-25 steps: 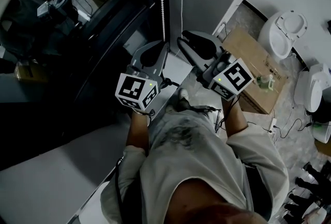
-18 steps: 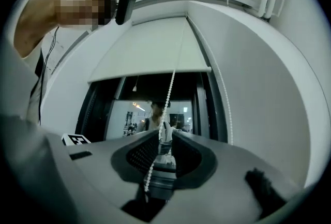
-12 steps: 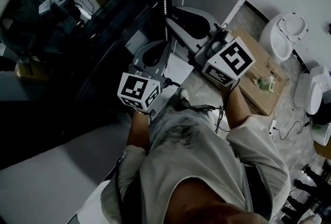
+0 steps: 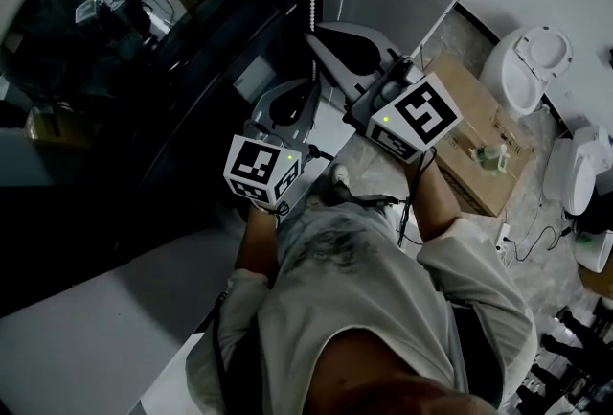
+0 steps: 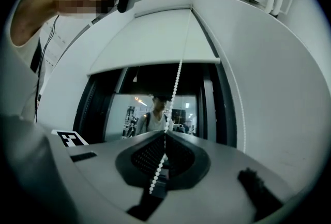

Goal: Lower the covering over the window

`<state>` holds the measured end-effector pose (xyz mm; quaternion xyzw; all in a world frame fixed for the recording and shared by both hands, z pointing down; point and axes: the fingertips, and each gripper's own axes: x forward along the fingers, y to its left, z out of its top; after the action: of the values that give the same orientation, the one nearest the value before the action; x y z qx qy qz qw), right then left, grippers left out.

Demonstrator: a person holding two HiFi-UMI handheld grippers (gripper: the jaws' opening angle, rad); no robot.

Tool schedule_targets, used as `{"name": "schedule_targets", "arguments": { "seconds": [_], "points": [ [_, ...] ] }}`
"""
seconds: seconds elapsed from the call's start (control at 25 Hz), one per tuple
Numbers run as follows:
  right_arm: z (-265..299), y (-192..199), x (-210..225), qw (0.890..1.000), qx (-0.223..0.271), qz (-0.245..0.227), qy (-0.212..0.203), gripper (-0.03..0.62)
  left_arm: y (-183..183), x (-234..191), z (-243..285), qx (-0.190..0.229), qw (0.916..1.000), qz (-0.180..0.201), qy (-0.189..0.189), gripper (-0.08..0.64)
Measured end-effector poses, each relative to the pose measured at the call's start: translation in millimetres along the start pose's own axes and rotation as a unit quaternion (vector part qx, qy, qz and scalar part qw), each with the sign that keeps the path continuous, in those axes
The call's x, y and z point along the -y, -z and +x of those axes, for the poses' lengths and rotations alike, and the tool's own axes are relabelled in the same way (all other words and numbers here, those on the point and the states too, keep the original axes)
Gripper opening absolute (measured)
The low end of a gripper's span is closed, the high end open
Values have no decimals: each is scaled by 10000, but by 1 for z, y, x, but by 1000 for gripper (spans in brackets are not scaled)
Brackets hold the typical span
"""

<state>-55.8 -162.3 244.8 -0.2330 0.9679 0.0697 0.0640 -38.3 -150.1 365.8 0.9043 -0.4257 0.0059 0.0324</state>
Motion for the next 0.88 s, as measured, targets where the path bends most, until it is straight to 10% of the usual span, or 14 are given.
{"name": "schedule_targets", "arguments": {
  "seconds": [0.88],
  "points": [
    [-20,104,-18,9942,-905,537,204,18,104,14,-8,-973,9930,-671,69,9]
  ]
}}
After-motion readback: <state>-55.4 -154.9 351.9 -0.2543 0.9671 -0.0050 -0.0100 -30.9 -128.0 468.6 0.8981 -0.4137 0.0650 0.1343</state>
